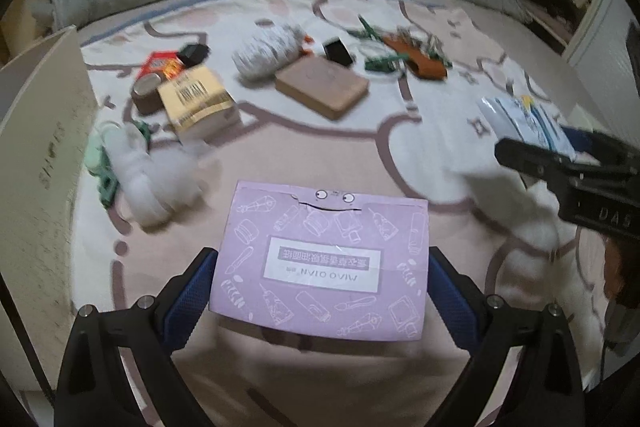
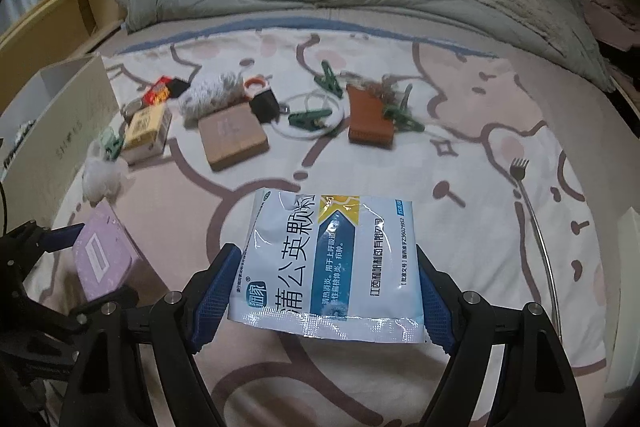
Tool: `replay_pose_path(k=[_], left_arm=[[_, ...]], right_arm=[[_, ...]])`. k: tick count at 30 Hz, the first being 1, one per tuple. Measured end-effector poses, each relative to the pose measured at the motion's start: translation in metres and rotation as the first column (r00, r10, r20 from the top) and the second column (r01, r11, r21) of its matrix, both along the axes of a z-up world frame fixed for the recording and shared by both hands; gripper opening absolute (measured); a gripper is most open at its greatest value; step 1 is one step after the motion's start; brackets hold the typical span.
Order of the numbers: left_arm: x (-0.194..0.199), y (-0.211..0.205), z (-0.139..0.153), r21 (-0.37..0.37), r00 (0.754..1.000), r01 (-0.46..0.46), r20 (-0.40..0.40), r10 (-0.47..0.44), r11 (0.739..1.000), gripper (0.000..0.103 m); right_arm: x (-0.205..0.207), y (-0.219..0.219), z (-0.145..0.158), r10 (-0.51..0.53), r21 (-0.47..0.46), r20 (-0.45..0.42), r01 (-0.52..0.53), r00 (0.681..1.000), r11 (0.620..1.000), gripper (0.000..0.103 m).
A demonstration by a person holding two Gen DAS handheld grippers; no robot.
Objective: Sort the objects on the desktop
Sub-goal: 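Lift the lilac card box with the left tool while the right tool holds the sachet, then carry the lilac box and the sachet toward the white storage box with both tools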
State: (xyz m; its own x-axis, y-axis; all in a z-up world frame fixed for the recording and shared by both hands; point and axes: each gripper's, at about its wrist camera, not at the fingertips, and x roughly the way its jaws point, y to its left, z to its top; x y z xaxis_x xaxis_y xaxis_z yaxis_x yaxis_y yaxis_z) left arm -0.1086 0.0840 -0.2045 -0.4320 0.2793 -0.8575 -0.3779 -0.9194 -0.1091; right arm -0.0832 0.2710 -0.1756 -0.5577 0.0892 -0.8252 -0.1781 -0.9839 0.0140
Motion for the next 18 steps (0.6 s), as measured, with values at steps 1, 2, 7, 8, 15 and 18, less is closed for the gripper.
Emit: replay_pose_path(k=[1,2,7,8,15,18], left_arm=[[-0.002,-0.001,0.004,0.006,1.000,-0.010,-0.010,0.010,1.000,0.100],[-0.004,-0.002,0.009,0.012,1.000,-0.018,-0.023,0.018,1.000,0.100],[-0.011,-0.011,0.032,0.043,0.995,-0.050,-0.086,0.053,0.998,0.100],[-0.012,-0.013,0.036,0.050,0.993,-0.059,-0.095,0.063,0.997,0.100],[-0.020,-0.029,0.056,0.073,0.981,-0.110,-0.152,0.120,0.991,0.100],[-0.023,-0.037,0.064,0.086,0.974,-0.130,-0.173,0.143,0.988,0.100]], right_arm=[[0.000,0.000,0.003,-0.005,-0.001,-0.012,0.005,1.000,1.000,0.082],[0.000,0.001,0.006,-0.009,-0.001,-0.023,0.009,1.000,1.000,0.082],[0.001,0.001,0.022,-0.015,0.003,-0.078,0.015,0.997,1.000,0.082],[0.001,0.000,0.025,-0.015,0.004,-0.087,0.015,0.996,1.000,0.082],[0.000,-0.005,0.044,-0.003,0.028,-0.144,0.007,0.990,1.000,0.082],[-0.001,-0.007,0.051,-0.001,0.034,-0.163,0.006,0.987,0.999,0.082]])
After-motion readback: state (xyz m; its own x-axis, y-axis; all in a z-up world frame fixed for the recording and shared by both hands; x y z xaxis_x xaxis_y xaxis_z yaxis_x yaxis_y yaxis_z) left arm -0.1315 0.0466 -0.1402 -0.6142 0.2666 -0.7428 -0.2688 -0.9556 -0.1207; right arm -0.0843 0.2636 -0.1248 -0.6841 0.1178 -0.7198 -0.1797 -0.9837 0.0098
